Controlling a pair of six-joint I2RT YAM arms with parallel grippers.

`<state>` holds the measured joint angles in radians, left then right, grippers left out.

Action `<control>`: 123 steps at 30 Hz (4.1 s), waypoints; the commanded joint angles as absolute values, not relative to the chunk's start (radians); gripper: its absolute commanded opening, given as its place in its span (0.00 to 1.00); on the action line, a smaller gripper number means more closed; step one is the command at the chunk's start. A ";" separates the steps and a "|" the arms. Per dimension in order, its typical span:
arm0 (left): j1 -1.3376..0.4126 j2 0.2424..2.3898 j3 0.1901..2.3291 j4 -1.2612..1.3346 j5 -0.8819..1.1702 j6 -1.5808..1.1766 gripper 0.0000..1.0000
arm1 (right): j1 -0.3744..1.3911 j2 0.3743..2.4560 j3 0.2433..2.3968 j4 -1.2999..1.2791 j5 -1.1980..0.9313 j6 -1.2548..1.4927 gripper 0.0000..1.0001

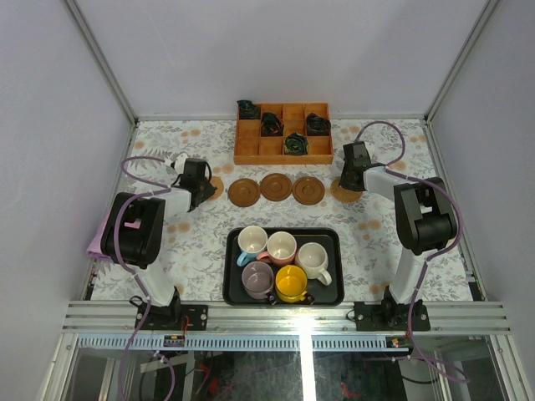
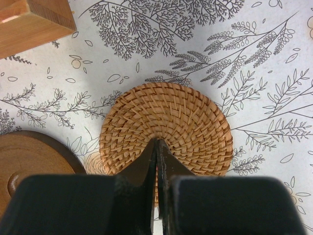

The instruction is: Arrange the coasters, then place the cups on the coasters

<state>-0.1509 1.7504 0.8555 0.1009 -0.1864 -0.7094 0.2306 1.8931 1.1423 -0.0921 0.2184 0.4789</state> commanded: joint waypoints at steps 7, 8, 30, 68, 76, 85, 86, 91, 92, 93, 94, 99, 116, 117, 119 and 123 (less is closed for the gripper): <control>-0.134 1.735 0.822 0.070 -0.223 -0.690 0.00 | 0.224 1.921 1.170 -0.110 0.188 0.460 0.00; -0.134 1.733 0.821 0.074 -0.219 -0.690 0.00 | 0.224 1.916 1.170 -0.106 0.183 0.456 0.00; -0.135 1.484 0.704 0.345 -0.005 -0.646 0.00 | 0.228 1.691 1.107 -0.018 0.006 0.422 0.06; -0.298 1.869 0.880 0.394 0.162 -0.641 0.00 | 0.390 1.948 1.197 -0.021 -0.118 0.412 0.01; -0.293 1.830 0.868 0.335 0.064 -0.622 0.00 | 0.391 1.889 1.147 -0.037 -0.060 0.417 0.00; -0.285 1.805 0.871 0.314 0.032 -0.600 0.00 | 0.390 1.866 1.169 -0.054 -0.038 0.417 0.00; -0.285 1.806 0.873 0.308 0.024 -0.597 0.00 | 0.391 1.862 1.173 -0.059 -0.032 0.418 0.00; -0.275 1.804 0.881 0.283 -0.004 -0.586 0.00 | 0.391 1.838 1.179 -0.064 -0.024 0.417 0.00; -0.273 1.803 0.881 0.280 -0.009 -0.586 0.00 | 0.390 1.833 1.182 -0.064 -0.030 0.415 0.00; -0.272 1.803 0.880 0.276 -0.015 -0.586 0.00 | 0.391 1.830 1.185 -0.063 -0.039 0.414 0.00; -0.271 1.802 0.880 0.273 -0.023 -0.586 0.00 | 0.391 1.827 1.190 -0.060 -0.048 0.414 0.00; -0.260 1.802 0.881 0.270 -0.040 -0.584 0.00 | 0.402 1.824 1.224 -0.046 -0.095 0.403 0.00; -0.226 1.821 0.920 0.251 -0.051 -0.583 0.00 | 0.495 1.997 1.424 -0.072 -0.179 0.350 0.00; -0.226 1.822 0.921 0.252 -0.050 -0.584 0.00 | 0.502 2.004 1.431 -0.074 -0.183 0.349 0.00; -0.224 1.827 0.922 0.254 -0.048 -0.584 0.00 | 0.514 2.019 1.443 -0.077 -0.195 0.347 0.00; -0.223 1.841 0.928 0.252 -0.052 -0.585 0.00 | 0.541 2.047 1.451 -0.079 -0.201 0.341 0.00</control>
<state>-0.2337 1.8229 0.8978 0.2512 -0.0273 -0.6048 0.5056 2.0384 1.3991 -0.0795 -0.1646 0.3637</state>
